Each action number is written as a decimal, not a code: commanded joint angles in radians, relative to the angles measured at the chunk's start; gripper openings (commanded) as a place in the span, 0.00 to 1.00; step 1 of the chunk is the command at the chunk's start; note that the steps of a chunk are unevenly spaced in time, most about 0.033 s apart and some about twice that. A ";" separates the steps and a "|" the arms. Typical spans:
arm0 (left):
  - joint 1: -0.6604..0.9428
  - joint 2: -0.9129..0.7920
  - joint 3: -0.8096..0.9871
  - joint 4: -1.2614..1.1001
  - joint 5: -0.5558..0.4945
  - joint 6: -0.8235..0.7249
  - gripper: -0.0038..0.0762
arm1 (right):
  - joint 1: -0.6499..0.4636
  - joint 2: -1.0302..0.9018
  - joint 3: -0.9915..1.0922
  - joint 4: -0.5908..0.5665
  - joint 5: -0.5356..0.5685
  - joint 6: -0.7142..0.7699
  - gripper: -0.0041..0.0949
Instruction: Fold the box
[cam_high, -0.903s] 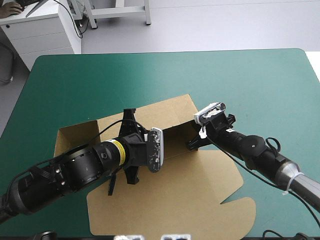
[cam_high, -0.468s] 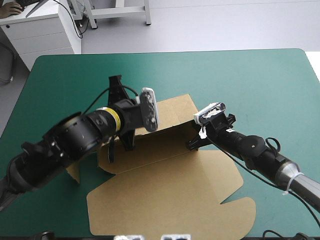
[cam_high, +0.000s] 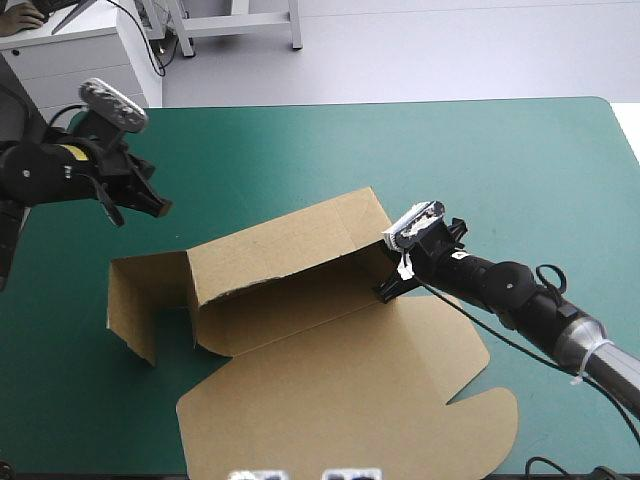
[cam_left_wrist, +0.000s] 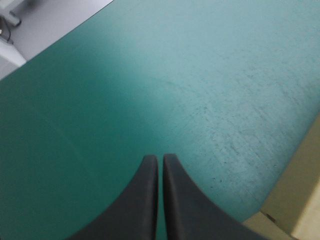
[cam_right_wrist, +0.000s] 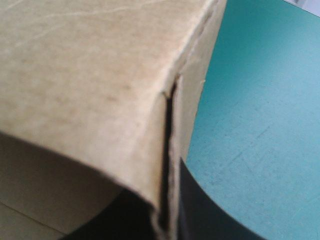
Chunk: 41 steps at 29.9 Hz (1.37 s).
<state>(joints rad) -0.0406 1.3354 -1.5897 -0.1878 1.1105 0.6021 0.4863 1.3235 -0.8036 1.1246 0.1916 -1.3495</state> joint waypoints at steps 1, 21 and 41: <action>0.103 -0.035 -0.033 -0.119 -0.013 -0.024 0.07 | -0.081 -0.032 -0.101 -0.141 0.150 0.091 0.02; 0.149 -0.035 -0.029 -0.026 0.022 -0.100 0.04 | -0.261 0.080 -0.552 -0.859 0.805 1.069 0.02; 0.149 -0.035 0.031 -0.132 -0.034 -0.092 0.04 | -0.261 0.445 -0.845 -0.896 0.834 1.100 0.32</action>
<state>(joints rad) 0.1062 1.3303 -1.5385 -0.2771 1.1257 0.5120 0.2292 1.8012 -1.5969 0.2483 0.9675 -0.2281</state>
